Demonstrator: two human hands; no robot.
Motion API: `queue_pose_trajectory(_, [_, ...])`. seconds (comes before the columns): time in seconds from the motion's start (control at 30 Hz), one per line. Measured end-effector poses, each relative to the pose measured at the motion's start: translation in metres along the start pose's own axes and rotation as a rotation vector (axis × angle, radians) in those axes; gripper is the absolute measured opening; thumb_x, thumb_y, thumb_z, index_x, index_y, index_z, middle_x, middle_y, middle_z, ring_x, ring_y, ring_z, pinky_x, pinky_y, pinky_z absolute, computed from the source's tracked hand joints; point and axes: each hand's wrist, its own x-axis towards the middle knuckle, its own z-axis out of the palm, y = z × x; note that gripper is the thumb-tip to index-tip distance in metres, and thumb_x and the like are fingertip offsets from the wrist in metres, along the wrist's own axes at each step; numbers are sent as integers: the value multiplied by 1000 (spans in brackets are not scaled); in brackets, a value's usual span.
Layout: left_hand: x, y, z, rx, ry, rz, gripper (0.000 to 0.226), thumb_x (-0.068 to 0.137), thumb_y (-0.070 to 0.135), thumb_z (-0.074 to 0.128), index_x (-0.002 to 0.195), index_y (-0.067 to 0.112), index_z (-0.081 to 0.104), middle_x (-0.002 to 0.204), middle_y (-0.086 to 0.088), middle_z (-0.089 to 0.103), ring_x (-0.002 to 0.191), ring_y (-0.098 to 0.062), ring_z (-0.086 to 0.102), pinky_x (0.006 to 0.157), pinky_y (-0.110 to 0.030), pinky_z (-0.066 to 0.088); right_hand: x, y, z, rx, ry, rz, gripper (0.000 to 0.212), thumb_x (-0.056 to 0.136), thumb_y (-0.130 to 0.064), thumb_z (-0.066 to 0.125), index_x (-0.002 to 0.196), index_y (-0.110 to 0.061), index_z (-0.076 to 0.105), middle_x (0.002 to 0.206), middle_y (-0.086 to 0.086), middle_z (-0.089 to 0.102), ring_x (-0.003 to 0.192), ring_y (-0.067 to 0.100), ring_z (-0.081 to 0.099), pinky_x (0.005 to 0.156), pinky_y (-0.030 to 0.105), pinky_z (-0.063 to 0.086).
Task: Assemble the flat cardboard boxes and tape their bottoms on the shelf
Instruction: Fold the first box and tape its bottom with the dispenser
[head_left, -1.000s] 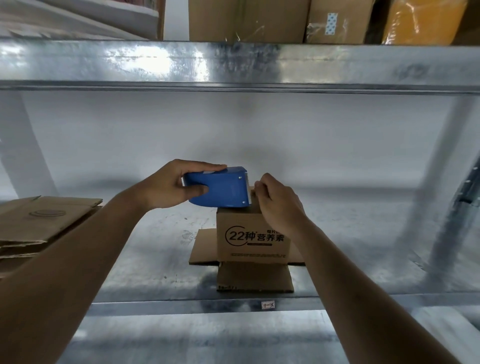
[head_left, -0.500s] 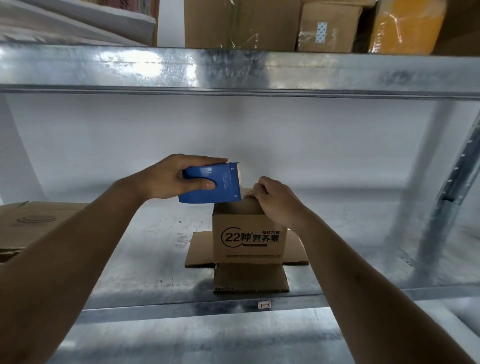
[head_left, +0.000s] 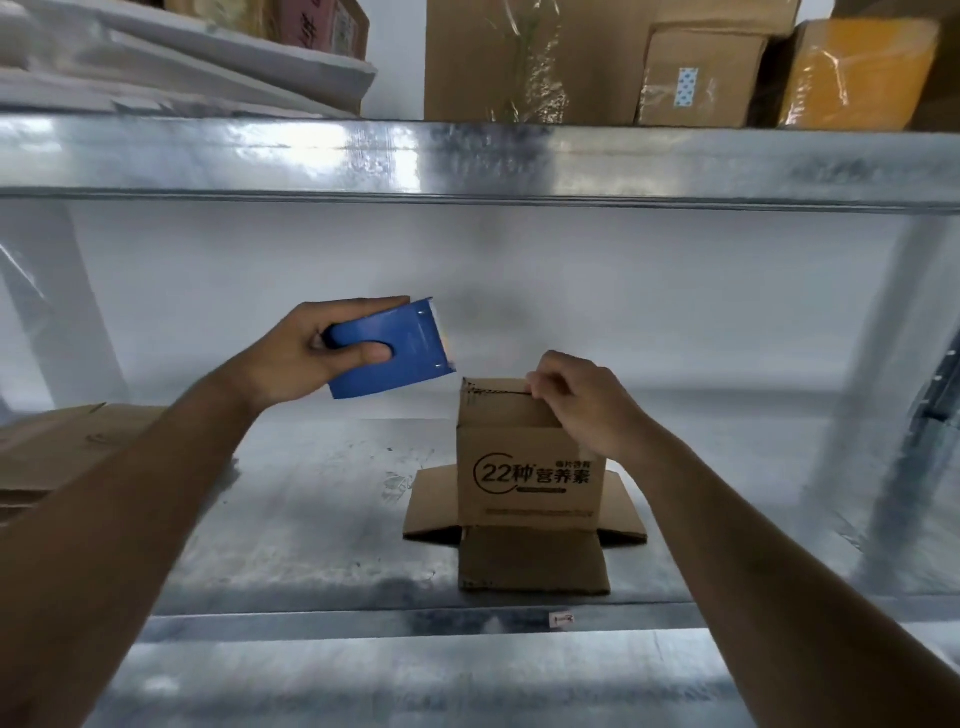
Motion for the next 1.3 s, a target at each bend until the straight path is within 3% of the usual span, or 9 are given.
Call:
queue_pose_trajectory(0.1, [1,3,10,-24,-19,37,60,86,4,75,141,22,60,132,14,69,121,-3,63,94,-18,53,-2,0,0,57,45,-30,13,102,-30,65,90,-28,68,97,-14,73,94,2,67,82,29,53])
queue_pose_trajectory(0.2, [6,5,20,-12,-30,71,63,84,9,77,142,26,59,135,11,68,126,-10,60,97,-27,57,-1,-5,1,59,48,-47,7,100,-35,67,97,-35,73,100,-17,74,99,0,68,93,34,56])
queue_pose_trajectory(0.3, [11,6,26,-15,-48,81,63,84,11,77,142,27,60,136,11,67,129,-13,59,99,-32,58,-2,-10,-2,67,32,-11,21,103,-51,54,117,-42,68,107,-15,73,101,3,67,95,39,56])
queue_pose_trajectory(0.47, [14,7,35,-20,-99,73,63,85,8,75,143,24,58,137,13,66,129,-11,60,97,-26,57,-4,-16,-3,103,-14,41,42,99,-67,48,137,-49,50,107,-10,72,104,7,65,99,41,53])
queue_pose_trajectory(0.63, [15,7,46,-34,-131,64,62,86,5,74,143,20,57,135,15,67,125,-9,62,93,-19,54,-1,-12,4,3,85,-22,15,104,-48,54,108,-41,67,100,-12,73,94,8,68,88,45,58])
queue_pose_trajectory(0.73, [16,7,52,-42,-155,59,61,87,7,72,145,20,56,136,14,66,126,-10,61,92,-19,55,1,-8,8,5,151,-28,17,106,-35,55,93,-38,68,99,-15,75,96,7,69,88,43,58])
queue_pose_trajectory(0.93, [16,7,53,-26,-148,42,61,90,7,71,147,20,54,136,18,65,127,-7,60,88,-18,56,0,-6,11,-41,236,-5,20,106,-25,57,104,-32,76,94,-19,75,91,0,67,78,28,53])
queue_pose_trajectory(1.2, [15,2,53,-14,-156,31,61,90,6,72,147,20,55,135,15,65,128,-11,60,88,-22,58,1,-6,10,-88,236,39,22,104,-32,62,122,-31,75,101,-18,78,92,-4,64,82,30,52])
queue_pose_trajectory(1.3, [17,0,54,-3,-168,31,61,91,9,72,148,21,54,136,16,65,129,-11,59,89,-22,58,0,-6,10,-119,236,59,18,105,-30,60,112,-31,77,91,-18,77,94,2,69,83,31,54])
